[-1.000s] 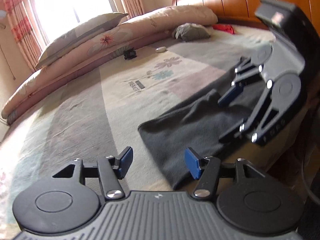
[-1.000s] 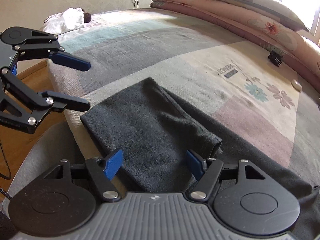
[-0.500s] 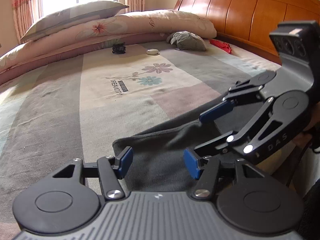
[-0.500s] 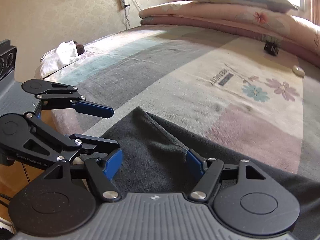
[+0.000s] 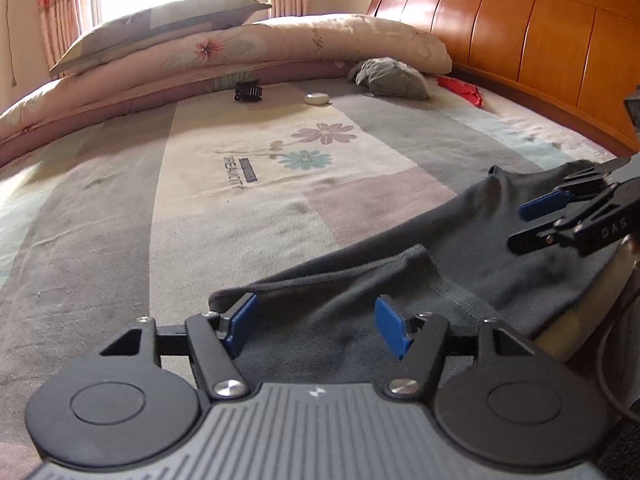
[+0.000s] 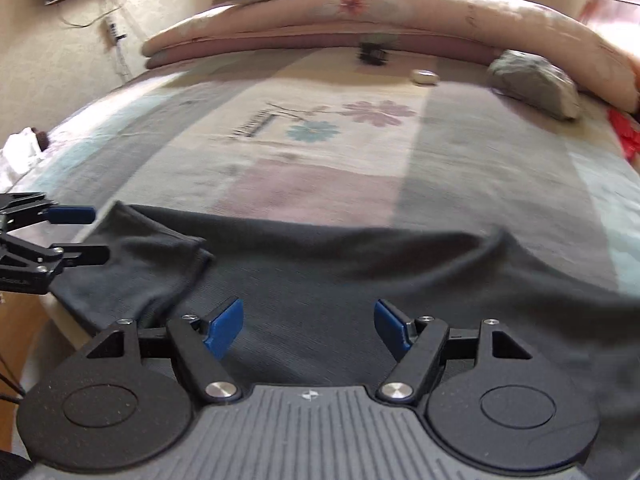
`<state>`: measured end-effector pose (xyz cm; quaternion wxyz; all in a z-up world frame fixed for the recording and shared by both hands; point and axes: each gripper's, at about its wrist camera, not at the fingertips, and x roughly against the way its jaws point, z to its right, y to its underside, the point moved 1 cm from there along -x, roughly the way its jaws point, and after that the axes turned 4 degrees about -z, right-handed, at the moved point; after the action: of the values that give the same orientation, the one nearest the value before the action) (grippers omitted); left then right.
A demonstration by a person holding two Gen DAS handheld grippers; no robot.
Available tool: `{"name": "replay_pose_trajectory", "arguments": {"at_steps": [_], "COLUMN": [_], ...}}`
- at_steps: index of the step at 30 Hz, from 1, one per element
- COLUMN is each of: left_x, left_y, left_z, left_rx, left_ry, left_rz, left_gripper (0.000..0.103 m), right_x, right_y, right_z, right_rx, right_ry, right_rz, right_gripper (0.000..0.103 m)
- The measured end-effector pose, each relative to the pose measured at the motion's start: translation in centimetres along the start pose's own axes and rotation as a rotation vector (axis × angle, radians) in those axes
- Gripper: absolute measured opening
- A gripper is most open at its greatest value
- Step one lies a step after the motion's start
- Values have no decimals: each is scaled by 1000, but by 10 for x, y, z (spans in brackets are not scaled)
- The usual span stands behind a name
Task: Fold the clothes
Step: 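Move the open right gripper to the elastic waistband of the sweatpants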
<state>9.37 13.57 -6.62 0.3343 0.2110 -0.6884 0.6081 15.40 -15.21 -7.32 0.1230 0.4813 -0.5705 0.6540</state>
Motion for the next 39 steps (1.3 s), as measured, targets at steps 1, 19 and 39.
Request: {"name": "replay_pose_trajectory", "arguments": {"at_steps": [1, 19, 39], "left_x": [-9, -14, -45], "left_y": [4, -41, -76], "left_z": [2, 78, 186], "left_rx": [12, -40, -209], "left_ry": [-11, -6, 126], "left_rz": [-36, -31, -69], "left_gripper": [67, 73, 76], "right_x": [4, 65, 111], "right_y": [8, 79, 112], "right_z": [11, 160, 217], "right_rx": [-22, -365, -601], "right_ry": [16, 268, 167], "right_rz": [-5, 81, 180], "right_gripper": [77, 86, 97]}}
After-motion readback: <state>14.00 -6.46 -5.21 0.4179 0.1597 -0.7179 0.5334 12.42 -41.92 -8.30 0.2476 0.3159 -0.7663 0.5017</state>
